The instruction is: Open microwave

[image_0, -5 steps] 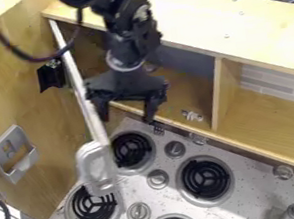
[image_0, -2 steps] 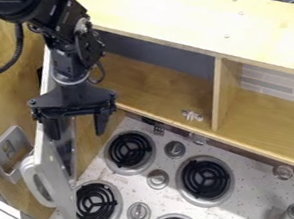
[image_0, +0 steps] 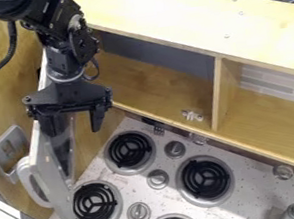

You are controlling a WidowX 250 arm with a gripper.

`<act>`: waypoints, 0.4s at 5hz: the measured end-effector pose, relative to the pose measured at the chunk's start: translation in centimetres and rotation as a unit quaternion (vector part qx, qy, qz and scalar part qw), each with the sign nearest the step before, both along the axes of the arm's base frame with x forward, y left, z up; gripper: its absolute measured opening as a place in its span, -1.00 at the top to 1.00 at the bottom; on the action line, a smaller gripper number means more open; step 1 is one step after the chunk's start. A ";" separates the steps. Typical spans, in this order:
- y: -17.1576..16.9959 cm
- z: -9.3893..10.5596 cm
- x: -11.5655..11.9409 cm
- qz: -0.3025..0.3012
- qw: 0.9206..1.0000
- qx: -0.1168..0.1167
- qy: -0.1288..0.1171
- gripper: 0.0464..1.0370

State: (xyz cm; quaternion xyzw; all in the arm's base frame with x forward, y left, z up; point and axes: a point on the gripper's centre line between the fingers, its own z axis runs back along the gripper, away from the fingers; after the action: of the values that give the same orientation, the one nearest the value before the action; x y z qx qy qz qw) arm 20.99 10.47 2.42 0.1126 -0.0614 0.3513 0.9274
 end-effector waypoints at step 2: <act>-1.4 2.8 2.0 -0.027 0.999 0.004 -0.043 -0.92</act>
State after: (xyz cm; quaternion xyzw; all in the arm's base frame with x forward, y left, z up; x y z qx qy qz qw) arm 22.97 9.03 5.26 0.0992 -0.1057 0.3303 0.9327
